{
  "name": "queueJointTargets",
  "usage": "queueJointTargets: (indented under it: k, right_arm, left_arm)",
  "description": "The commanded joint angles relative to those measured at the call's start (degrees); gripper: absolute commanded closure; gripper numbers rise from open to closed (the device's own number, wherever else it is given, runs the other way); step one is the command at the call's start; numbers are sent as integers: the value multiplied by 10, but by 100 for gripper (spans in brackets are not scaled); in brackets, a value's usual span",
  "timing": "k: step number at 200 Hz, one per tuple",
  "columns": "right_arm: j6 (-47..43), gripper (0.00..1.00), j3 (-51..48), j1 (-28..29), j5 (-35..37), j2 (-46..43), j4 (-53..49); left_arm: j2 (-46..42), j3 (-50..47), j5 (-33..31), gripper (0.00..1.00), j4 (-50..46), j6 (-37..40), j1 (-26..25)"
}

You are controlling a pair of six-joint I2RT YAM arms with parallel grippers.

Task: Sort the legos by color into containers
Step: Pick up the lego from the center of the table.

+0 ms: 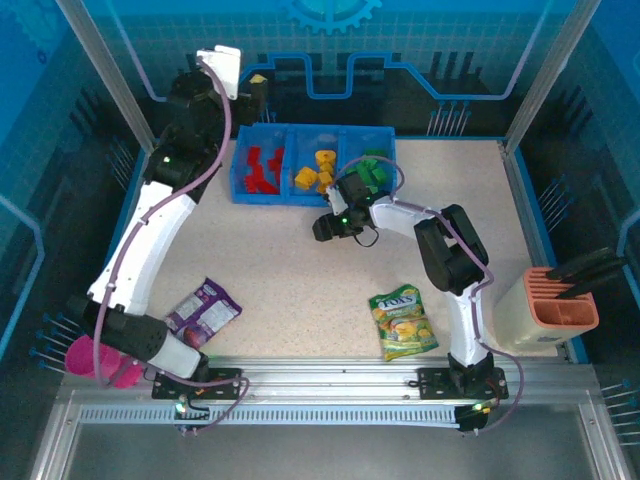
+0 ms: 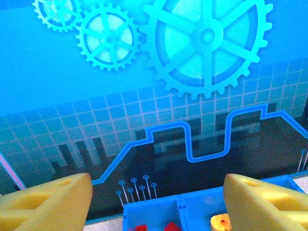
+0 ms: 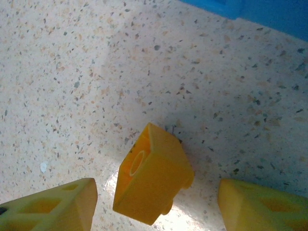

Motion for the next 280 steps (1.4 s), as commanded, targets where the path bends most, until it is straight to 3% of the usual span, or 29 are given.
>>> queueJointTargets:
  k: [1, 132, 183, 225, 280]
  right_arm:
    - [27, 35, 11, 6, -18, 34, 19]
    - [27, 64, 89, 38, 17, 93, -29]
    - [0, 76, 93, 38, 54, 70, -60]
    - [-39, 78, 95, 40, 47, 3, -116]
    - [-47, 79, 113, 46, 26, -36, -163]
  left_arm:
    - [-21, -26, -15, 26, 25, 16, 11]
    - [-67, -102, 2, 23, 15, -14, 47]
    - [-113, -157, -3, 22, -34, -68, 63]
    - [-178, -249, -14, 22, -76, -95, 85]
    - [-214, -301, 0, 21, -109, -112, 114]
